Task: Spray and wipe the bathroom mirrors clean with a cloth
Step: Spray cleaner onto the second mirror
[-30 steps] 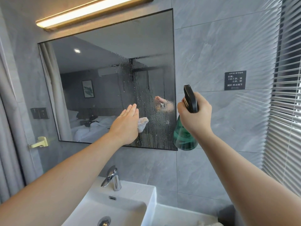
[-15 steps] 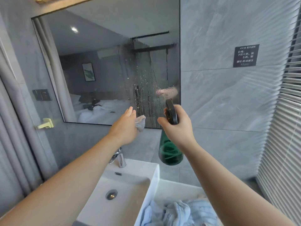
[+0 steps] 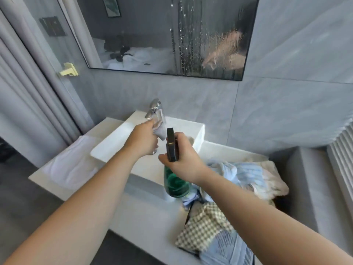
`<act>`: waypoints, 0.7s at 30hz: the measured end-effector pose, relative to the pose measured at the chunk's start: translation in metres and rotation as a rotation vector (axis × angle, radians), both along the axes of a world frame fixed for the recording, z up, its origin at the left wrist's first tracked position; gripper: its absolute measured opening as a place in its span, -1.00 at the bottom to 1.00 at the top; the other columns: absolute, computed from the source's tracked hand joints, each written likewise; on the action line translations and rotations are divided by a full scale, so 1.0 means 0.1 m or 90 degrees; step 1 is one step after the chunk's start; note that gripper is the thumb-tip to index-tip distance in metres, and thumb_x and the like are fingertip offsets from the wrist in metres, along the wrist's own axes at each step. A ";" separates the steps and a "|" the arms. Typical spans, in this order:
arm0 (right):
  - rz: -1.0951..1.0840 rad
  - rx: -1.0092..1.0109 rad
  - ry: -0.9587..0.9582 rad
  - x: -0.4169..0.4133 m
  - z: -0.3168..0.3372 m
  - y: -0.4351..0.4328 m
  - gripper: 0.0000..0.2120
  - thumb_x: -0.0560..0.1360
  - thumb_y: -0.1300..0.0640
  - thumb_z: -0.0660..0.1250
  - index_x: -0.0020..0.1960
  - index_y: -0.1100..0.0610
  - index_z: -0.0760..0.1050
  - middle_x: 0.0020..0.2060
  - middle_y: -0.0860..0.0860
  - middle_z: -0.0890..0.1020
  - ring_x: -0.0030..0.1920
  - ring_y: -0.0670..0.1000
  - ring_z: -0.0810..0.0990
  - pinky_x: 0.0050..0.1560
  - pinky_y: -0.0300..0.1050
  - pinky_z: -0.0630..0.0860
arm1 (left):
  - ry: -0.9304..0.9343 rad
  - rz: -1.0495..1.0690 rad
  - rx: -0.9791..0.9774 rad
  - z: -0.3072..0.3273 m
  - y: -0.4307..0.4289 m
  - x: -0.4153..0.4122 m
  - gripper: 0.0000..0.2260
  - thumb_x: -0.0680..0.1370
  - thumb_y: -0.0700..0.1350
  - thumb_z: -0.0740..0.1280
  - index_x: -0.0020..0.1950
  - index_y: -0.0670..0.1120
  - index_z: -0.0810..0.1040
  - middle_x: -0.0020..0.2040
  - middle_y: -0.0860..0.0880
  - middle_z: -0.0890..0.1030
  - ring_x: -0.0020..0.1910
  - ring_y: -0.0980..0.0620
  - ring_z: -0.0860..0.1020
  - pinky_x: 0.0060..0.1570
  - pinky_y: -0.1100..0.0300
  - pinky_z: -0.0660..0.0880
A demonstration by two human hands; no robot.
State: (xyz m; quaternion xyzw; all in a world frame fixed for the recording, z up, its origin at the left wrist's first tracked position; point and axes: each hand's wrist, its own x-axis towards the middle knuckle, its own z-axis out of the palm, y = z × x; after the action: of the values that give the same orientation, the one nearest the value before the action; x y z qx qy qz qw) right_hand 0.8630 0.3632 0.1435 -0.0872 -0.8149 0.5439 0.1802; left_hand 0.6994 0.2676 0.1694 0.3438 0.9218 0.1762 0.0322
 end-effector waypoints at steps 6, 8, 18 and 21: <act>0.105 0.086 -0.128 -0.11 -0.90 -0.35 -0.45 0.48 -0.04 0.52 0.35 0.05 0.37 0.14 0.01 0.51 0.11 -0.03 0.50 0.13 -0.12 0.44 | -0.052 0.107 0.014 -0.35 -0.44 -0.02 -0.76 0.48 -0.34 0.35 0.05 -0.08 0.44 -0.22 -0.03 0.56 -0.19 -0.16 0.63 -0.50 0.33 0.26; 0.144 0.119 -0.144 -0.12 -1.11 -0.42 -0.39 0.49 -0.11 0.51 0.45 -0.01 0.36 0.23 -0.02 0.47 0.25 -0.04 0.47 0.26 -0.05 0.45 | -0.054 0.124 -0.009 -0.44 -0.57 -0.06 -0.71 0.43 -0.36 0.39 -0.07 -0.08 0.33 -0.28 -0.01 0.49 -0.09 -0.21 0.62 -0.50 0.29 0.21; 0.269 0.151 -0.254 -0.16 -1.69 -0.58 -0.44 0.45 -0.25 0.44 0.38 -0.24 0.33 0.13 -0.08 0.48 0.13 -0.02 0.53 0.26 0.08 0.52 | -0.154 0.153 0.036 -0.80 -0.93 -0.02 -0.85 0.47 -0.34 0.25 -0.08 -0.11 0.40 -0.27 0.00 0.52 -0.21 -0.14 0.57 -0.32 0.15 0.42; 0.270 0.149 -0.271 -0.13 -1.78 -0.55 -0.44 0.50 -0.15 0.49 0.42 -0.22 0.34 0.13 -0.06 0.48 0.10 -0.04 0.53 0.27 0.03 0.50 | -0.184 0.181 0.053 -0.81 -0.87 0.01 -0.84 0.56 -0.28 0.26 -0.15 -0.05 0.46 -0.27 -0.01 0.56 -0.31 0.03 0.57 -0.36 0.22 0.42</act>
State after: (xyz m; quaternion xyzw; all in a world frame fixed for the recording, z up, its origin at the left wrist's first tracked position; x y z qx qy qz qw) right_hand 0.8495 0.3082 -0.0346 -0.0057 -0.8912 0.4418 -0.1028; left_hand 0.7006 0.1811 0.0887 0.1828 0.9387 0.2645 0.1247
